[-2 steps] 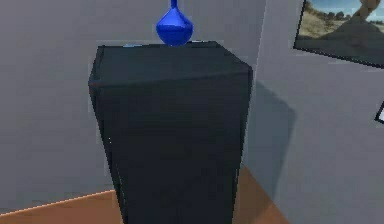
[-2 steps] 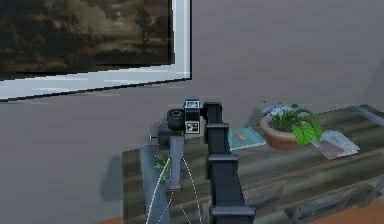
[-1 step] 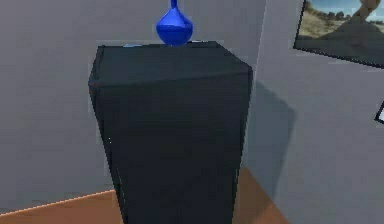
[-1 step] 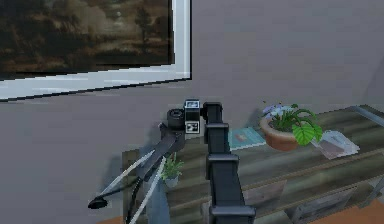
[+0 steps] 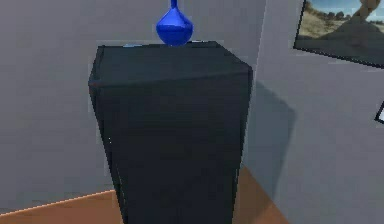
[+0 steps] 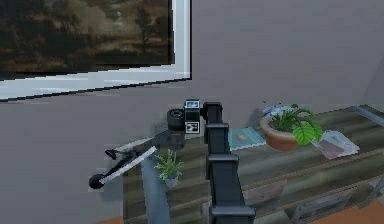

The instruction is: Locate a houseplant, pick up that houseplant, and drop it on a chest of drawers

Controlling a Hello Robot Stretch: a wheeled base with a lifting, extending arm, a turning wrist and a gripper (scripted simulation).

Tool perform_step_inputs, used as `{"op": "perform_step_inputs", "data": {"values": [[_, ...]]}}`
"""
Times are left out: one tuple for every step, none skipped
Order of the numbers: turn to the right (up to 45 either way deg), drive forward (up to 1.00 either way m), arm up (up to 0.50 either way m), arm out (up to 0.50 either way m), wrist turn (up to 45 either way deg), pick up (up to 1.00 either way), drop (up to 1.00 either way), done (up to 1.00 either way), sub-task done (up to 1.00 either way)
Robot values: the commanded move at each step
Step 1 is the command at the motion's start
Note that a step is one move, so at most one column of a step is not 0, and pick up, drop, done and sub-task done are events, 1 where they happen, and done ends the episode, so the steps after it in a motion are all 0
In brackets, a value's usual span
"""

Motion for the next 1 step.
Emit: {"op": "perform_step_inputs", "data": {"values": [[0.0, 0.0, 0.0, 0.0, 45.0, 0.0, 0.0, 0.0, 0.0]]}}
